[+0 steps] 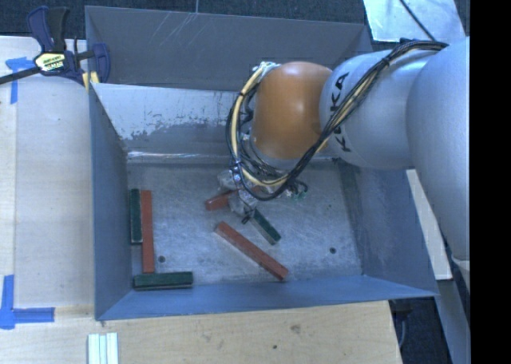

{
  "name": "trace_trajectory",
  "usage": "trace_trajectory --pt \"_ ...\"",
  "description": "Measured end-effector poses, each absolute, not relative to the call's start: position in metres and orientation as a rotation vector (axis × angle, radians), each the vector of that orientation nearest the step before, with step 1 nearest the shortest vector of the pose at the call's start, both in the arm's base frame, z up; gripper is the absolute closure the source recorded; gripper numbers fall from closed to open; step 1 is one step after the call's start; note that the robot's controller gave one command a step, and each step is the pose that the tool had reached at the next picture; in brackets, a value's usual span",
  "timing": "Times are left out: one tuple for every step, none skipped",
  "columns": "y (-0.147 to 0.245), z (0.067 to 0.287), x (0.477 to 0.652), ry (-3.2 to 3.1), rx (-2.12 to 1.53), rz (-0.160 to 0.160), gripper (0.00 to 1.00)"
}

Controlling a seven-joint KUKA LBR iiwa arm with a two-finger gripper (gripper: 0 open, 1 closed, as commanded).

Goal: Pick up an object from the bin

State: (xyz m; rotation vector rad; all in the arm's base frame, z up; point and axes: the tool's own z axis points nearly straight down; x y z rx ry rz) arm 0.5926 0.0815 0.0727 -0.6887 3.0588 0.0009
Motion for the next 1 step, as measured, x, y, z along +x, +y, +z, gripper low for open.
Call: trace_trajectory --pt "0.0922 0.2327 0.5896 3.049 -0.704 -0.001 1.00"
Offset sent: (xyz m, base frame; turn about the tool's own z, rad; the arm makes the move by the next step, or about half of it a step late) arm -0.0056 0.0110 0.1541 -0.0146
